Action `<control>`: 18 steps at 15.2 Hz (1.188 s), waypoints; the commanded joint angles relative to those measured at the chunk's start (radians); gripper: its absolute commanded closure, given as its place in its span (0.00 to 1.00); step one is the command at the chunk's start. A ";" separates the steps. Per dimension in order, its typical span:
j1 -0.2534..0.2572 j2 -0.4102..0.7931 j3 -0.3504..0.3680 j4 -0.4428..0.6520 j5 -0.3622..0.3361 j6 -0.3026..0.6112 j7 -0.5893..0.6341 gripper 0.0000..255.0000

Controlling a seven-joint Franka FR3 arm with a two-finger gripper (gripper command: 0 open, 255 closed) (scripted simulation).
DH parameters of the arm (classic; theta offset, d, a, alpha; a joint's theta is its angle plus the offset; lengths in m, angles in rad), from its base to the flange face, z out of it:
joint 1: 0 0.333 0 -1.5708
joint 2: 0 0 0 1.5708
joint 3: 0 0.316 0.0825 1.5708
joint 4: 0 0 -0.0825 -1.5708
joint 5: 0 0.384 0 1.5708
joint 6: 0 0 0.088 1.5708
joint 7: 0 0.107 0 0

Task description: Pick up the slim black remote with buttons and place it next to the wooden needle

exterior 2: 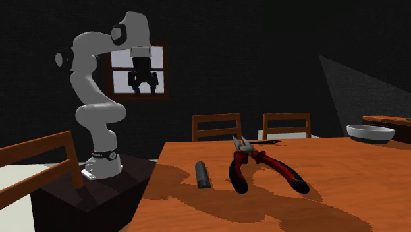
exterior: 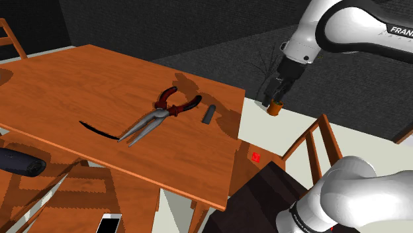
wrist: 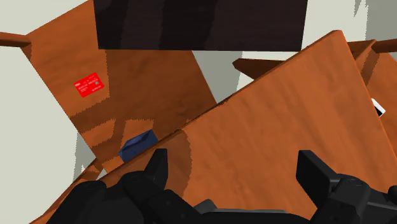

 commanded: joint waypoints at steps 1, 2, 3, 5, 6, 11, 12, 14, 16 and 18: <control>0.000 0.000 0.000 0.000 0.000 0.000 0.000 0.00; -0.006 0.020 0.016 -0.011 0.005 0.038 0.035 0.00; -0.013 0.042 0.033 -0.021 0.009 0.075 0.071 0.00; -0.026 0.090 0.064 -0.035 0.015 0.149 0.141 0.00; -0.033 0.117 0.080 -0.039 0.016 0.185 0.176 0.00; -0.073 0.272 0.152 -0.031 0.005 0.355 0.358 0.00; -0.082 0.306 0.165 -0.024 -0.002 0.386 0.395 0.00; -0.101 0.377 0.190 -0.005 -0.019 0.445 0.472 0.00; -0.121 0.451 0.212 0.021 -0.044 0.498 0.551 0.00; -0.140 0.526 0.231 0.052 -0.075 0.544 0.633 0.00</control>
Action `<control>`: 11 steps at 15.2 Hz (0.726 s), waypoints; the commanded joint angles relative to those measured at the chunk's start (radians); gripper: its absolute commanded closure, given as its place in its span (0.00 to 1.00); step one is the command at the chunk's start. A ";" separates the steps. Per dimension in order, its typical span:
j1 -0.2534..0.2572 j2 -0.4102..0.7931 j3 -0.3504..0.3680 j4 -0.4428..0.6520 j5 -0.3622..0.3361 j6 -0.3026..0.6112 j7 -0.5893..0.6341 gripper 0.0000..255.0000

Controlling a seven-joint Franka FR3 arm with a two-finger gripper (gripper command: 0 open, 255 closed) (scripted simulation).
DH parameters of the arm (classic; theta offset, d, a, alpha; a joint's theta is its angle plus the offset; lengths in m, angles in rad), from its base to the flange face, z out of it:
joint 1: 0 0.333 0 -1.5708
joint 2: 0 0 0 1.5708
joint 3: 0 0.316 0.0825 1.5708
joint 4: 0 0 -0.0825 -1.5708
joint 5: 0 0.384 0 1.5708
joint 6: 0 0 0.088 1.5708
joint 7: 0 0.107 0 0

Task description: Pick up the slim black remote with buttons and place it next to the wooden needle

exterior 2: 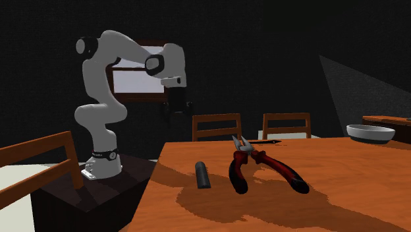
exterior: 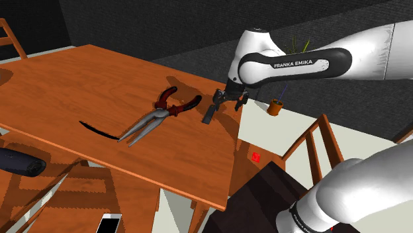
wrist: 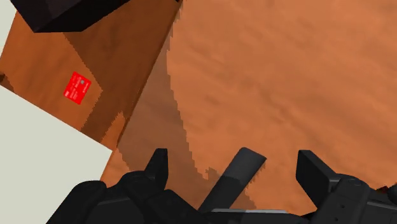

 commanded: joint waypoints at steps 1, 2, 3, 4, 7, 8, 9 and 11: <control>-0.020 0.079 0.018 0.039 -0.034 0.043 0.087 0.00; -0.029 0.118 0.024 0.059 -0.054 0.062 0.130 0.00; -0.036 0.156 0.029 0.079 -0.075 0.079 0.172 0.00; -0.044 0.194 0.033 0.102 -0.096 0.094 0.215 0.00; -0.057 0.309 0.034 0.175 -0.165 0.129 0.343 0.00; -0.059 0.347 0.030 0.202 -0.188 0.137 0.384 0.00; -0.059 0.384 0.025 0.230 -0.210 0.143 0.424 0.00; -0.057 0.458 0.010 0.289 -0.250 0.152 0.501 0.00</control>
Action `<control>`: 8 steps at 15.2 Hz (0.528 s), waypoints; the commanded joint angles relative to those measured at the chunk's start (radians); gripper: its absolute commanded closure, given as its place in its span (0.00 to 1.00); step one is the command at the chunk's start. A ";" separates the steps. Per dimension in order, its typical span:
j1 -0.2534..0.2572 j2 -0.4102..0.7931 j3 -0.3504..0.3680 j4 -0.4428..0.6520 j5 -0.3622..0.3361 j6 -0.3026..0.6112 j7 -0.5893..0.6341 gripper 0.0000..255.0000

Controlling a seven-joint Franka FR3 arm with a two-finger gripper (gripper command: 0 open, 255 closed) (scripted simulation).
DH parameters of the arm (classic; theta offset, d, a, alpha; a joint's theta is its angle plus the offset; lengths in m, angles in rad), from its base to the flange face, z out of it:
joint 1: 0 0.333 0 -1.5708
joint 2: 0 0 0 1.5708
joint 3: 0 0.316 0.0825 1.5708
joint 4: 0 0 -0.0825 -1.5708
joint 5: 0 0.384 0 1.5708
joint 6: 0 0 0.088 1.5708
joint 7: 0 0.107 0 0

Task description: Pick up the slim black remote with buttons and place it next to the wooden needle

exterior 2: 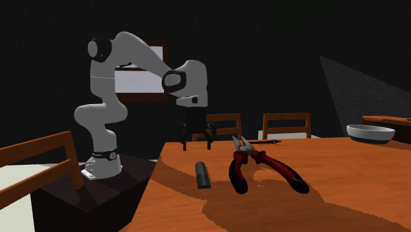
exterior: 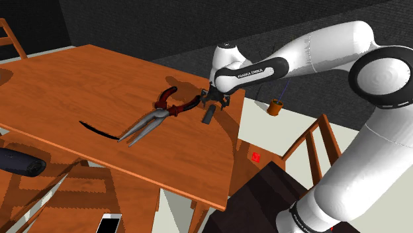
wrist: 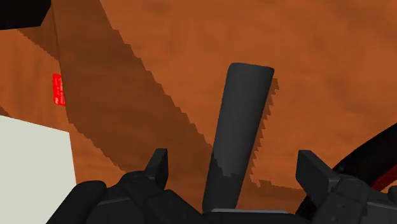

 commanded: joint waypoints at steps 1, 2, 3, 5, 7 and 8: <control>0.002 0.076 -0.017 0.054 -0.042 0.016 0.081 0.00; 0.005 0.112 -0.027 0.085 -0.058 0.018 0.115 0.00; 0.008 0.147 -0.038 0.118 -0.073 0.018 0.148 0.00; 0.010 0.171 -0.046 0.131 -0.082 0.028 0.164 0.00; 0.009 0.188 -0.051 0.128 -0.089 0.048 0.169 0.00; 0.009 0.197 -0.053 0.126 -0.093 0.058 0.171 0.00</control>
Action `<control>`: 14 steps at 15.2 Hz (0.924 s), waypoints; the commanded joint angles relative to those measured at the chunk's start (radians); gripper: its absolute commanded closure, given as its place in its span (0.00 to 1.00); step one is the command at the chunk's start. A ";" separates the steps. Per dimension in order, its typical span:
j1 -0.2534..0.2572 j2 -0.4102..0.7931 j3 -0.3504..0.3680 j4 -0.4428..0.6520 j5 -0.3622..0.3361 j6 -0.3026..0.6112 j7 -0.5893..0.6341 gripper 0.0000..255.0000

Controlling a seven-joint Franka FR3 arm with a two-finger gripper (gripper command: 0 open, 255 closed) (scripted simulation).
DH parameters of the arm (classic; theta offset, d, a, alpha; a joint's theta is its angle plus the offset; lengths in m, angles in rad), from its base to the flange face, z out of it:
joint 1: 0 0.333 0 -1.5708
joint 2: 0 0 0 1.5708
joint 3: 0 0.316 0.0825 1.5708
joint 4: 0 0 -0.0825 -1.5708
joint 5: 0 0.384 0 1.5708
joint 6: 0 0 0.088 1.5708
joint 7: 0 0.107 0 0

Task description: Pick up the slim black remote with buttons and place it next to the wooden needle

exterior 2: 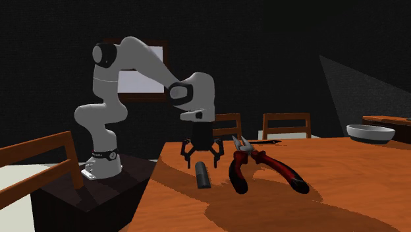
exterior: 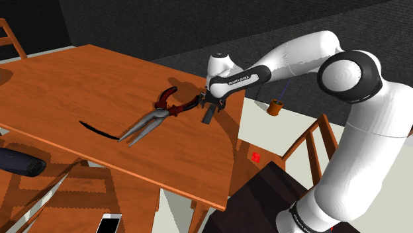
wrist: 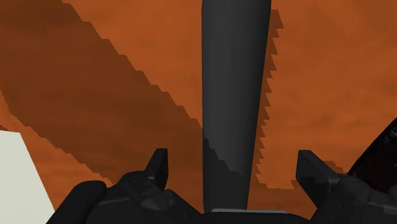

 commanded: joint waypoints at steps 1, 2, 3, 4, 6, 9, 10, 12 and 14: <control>0.001 0.020 -0.004 -0.001 -0.008 0.020 0.008 0.00; 0.000 0.029 -0.006 -0.002 -0.012 0.030 0.011 0.00; 0.000 0.038 -0.008 -0.003 -0.016 0.040 0.013 0.00; 0.000 0.043 -0.010 -0.003 -0.018 0.045 0.014 0.00; 0.000 0.043 -0.010 -0.003 -0.018 0.045 0.014 0.00; 0.000 0.043 -0.010 -0.003 -0.018 0.045 0.014 0.00; 0.000 0.043 -0.010 -0.003 -0.018 0.045 0.014 0.00; 0.000 0.043 -0.010 -0.003 -0.018 0.045 0.014 1.00; 0.000 0.042 -0.009 -0.004 -0.018 0.045 0.015 1.00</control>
